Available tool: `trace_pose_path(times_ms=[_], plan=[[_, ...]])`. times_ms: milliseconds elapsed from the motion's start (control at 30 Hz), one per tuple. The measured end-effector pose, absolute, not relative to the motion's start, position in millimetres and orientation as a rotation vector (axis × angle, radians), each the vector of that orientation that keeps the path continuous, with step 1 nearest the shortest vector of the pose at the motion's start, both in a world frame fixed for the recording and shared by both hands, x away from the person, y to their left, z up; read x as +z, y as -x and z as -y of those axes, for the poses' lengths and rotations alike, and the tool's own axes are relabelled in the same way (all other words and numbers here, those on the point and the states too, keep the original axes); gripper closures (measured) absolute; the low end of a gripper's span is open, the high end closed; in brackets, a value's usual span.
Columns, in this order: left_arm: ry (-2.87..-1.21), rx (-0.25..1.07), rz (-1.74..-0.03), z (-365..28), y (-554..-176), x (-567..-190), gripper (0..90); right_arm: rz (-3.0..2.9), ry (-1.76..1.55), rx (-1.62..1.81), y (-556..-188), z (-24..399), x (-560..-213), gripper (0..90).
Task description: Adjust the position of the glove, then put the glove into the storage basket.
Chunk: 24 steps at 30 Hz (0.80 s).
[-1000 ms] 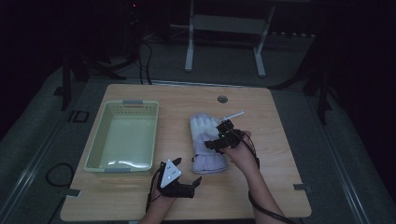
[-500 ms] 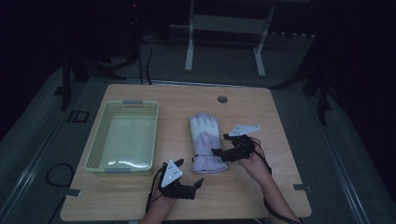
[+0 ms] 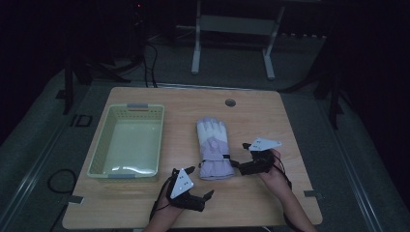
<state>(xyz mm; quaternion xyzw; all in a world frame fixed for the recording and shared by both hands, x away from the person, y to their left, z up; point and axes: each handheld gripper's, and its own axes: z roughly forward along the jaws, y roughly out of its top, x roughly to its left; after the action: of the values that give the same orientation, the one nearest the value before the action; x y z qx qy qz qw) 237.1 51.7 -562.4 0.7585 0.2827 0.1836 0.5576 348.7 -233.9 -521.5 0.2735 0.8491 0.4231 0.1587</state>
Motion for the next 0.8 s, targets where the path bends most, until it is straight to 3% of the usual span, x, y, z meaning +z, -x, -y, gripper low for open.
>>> trace_pose_path(times_ms=[133,333,467,667,800], plan=[[-1.777,0.429,-0.725,-51,-236,-554,0.1,-2.421,-0.767,1.207,-344,239,-519,12.8],[-1.747,0.310,-0.863,-54,-246,-535,0.1,-2.375,-0.886,1.250,-346,243,-512,10.1],[-1.728,0.320,-0.912,-55,-257,-528,0.1,-2.366,-0.875,1.274,-348,240,-508,10.5],[-1.815,0.406,-0.886,-44,-275,-516,0.1,-2.303,-0.838,1.277,-361,225,-495,18.2],[-1.831,0.392,-0.907,-38,-289,-519,0.1,-2.267,-0.812,1.295,-375,210,-487,22.2]])
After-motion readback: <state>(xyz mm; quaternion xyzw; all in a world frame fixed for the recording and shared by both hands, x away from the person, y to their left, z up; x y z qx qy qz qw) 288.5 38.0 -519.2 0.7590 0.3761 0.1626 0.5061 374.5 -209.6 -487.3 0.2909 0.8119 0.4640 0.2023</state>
